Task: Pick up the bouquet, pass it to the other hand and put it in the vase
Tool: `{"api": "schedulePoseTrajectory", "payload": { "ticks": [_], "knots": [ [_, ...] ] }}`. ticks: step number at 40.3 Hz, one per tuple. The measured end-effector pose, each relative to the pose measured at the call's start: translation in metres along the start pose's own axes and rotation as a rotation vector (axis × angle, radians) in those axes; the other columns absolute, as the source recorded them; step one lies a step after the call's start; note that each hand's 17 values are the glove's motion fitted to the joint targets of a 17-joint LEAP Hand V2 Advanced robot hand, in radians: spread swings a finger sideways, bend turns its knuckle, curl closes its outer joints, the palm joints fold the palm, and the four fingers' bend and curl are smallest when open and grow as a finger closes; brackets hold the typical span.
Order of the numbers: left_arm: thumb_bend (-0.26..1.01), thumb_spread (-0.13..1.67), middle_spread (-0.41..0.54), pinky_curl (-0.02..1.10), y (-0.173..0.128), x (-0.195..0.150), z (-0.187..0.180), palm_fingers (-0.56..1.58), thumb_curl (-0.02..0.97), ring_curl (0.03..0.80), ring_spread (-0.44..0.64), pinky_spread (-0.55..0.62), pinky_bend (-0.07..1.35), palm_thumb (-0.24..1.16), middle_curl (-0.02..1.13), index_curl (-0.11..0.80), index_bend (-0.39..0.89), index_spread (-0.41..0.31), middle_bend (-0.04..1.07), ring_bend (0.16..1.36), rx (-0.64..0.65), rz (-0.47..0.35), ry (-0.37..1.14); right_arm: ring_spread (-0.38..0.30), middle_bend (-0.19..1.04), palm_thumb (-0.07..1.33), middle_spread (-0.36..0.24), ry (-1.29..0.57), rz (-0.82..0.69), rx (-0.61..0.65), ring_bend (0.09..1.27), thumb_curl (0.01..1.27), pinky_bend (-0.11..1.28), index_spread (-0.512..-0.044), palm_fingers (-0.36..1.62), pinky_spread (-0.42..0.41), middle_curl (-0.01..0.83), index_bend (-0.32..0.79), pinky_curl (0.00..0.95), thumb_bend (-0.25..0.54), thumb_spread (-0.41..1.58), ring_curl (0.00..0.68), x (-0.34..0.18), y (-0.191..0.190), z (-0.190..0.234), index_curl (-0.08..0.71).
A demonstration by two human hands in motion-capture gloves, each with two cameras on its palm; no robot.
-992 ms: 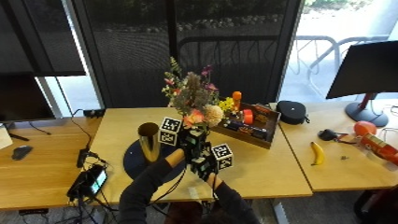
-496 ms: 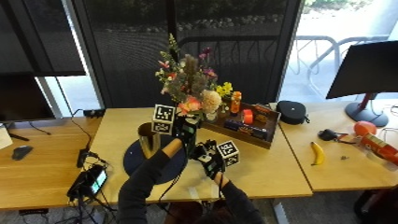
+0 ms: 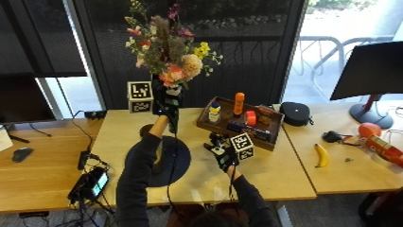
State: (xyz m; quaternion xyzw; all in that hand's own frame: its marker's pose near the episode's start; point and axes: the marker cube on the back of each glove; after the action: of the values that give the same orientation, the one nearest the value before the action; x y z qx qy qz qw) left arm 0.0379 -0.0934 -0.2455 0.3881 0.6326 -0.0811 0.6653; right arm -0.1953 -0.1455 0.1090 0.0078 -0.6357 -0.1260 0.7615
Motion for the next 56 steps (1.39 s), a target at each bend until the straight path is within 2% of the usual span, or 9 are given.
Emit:
{"api": "schedulePoseTrajectory", "payload": {
  "ticks": [18, 36, 44, 48, 50, 51, 52, 53, 56],
  "knots": [
    [-0.03, 0.86, -0.342, 0.54, -0.049, -0.014, -0.034, 1.37, 0.546, 0.518, -0.35, -0.41, 0.72, 0.73, 0.65, 0.645, 0.75, -0.381, 0.91, 0.97, 0.102, 0.011, 0.033, -0.047, 0.15, 0.66, -0.094, -0.016, -0.015, 0.104, 0.30, 0.44, 0.45, -0.375, 0.14, 0.075, 0.351, 0.08, 0.392, -0.047, 1.07, 0.399, -0.037, -0.016, -0.044, 0.278],
    [-0.03, 0.84, -0.343, 0.54, -0.090, -0.051, -0.060, 1.37, 0.562, 0.516, -0.35, -0.41, 0.72, 0.73, 0.65, 0.652, 0.73, -0.383, 0.91, 0.96, 0.132, -0.016, 0.026, -0.015, 0.18, 0.53, -0.068, 0.009, 0.028, 0.096, 0.36, 0.37, 0.50, -0.395, 0.08, 0.099, 0.323, 0.13, 0.377, -0.027, 1.10, 0.373, -0.021, -0.042, -0.048, 0.234],
    [-0.03, 0.84, -0.343, 0.54, -0.096, -0.096, -0.072, 1.37, 0.568, 0.515, -0.35, -0.41, 0.71, 0.73, 0.65, 0.653, 0.72, -0.379, 0.91, 0.96, 0.118, -0.089, 0.028, -0.012, 0.19, 0.53, -0.065, 0.009, 0.049, 0.063, 0.36, 0.36, 0.49, -0.394, 0.08, 0.100, 0.324, 0.14, 0.367, -0.024, 1.11, 0.361, -0.005, -0.046, -0.042, 0.232],
    [-0.05, 0.87, -0.342, 0.54, -0.076, -0.160, -0.082, 1.36, 0.547, 0.512, -0.35, -0.41, 0.72, 0.67, 0.65, 0.651, 0.70, -0.378, 0.92, 0.95, -0.075, -0.193, -0.017, -0.012, 0.19, 0.53, -0.064, 0.016, 0.048, 0.048, 0.37, 0.35, 0.49, -0.393, 0.08, 0.100, 0.323, 0.14, 0.364, -0.023, 1.11, 0.355, 0.002, -0.036, -0.044, 0.233],
    [-0.08, 0.90, -0.328, 0.51, -0.058, -0.216, -0.092, 1.05, 0.507, 0.497, -0.33, -0.37, 0.63, 0.58, 0.64, 0.620, 0.56, -0.344, 0.88, 0.90, -0.243, -0.277, -0.093, -0.011, 0.19, 0.53, -0.064, 0.041, 0.036, 0.066, 0.37, 0.35, 0.49, -0.389, 0.08, 0.099, 0.323, 0.15, 0.362, -0.023, 1.11, 0.352, 0.005, -0.025, -0.048, 0.236],
    [-0.09, 0.90, -0.284, 0.47, -0.048, -0.245, -0.097, 0.41, 0.491, 0.471, -0.26, -0.25, 0.47, 0.54, 0.63, 0.568, 0.38, -0.264, 0.83, 0.80, -0.316, -0.324, -0.133, -0.011, 0.19, 0.53, -0.062, 0.063, 0.031, 0.084, 0.37, 0.35, 0.48, -0.389, 0.08, 0.100, 0.323, 0.15, 0.359, -0.020, 1.11, 0.351, 0.008, -0.021, -0.052, 0.237],
    [-0.09, 0.90, -0.211, 0.56, -0.036, -0.270, -0.103, -0.04, 0.482, 0.552, -0.17, -0.12, 0.52, 0.52, 0.67, 0.560, 0.24, -0.192, 0.78, 0.81, -0.373, -0.367, -0.168, -0.011, 0.19, 0.53, -0.058, 0.086, 0.028, 0.104, 0.37, 0.35, 0.48, -0.388, 0.08, 0.100, 0.323, 0.15, 0.359, -0.019, 1.11, 0.350, 0.014, -0.017, -0.056, 0.238],
    [-0.08, 0.90, -0.166, 0.60, -0.023, -0.291, -0.108, -0.15, 0.475, 0.595, -0.12, -0.05, 0.56, 0.51, 0.71, 0.565, 0.20, -0.158, 0.78, 0.83, -0.414, -0.403, -0.197, -0.011, 0.19, 0.53, -0.057, 0.108, 0.026, 0.124, 0.36, 0.35, 0.47, -0.387, 0.08, 0.100, 0.322, 0.15, 0.358, -0.019, 1.12, 0.349, 0.021, -0.015, -0.061, 0.241],
    [-0.03, 0.90, -0.008, 0.51, 0.012, -0.331, -0.118, -0.33, 0.467, 0.474, 0.06, 0.12, 0.54, 0.54, 0.56, 0.471, 0.08, -0.063, 0.48, 0.75, -0.466, -0.453, -0.253, -0.011, 0.18, 0.54, -0.055, 0.211, -0.008, 0.215, 0.36, 0.35, 0.46, -0.384, 0.10, 0.106, 0.321, 0.17, 0.352, -0.017, 1.12, 0.343, 0.042, -0.010, -0.080, 0.251]
  ]
}}
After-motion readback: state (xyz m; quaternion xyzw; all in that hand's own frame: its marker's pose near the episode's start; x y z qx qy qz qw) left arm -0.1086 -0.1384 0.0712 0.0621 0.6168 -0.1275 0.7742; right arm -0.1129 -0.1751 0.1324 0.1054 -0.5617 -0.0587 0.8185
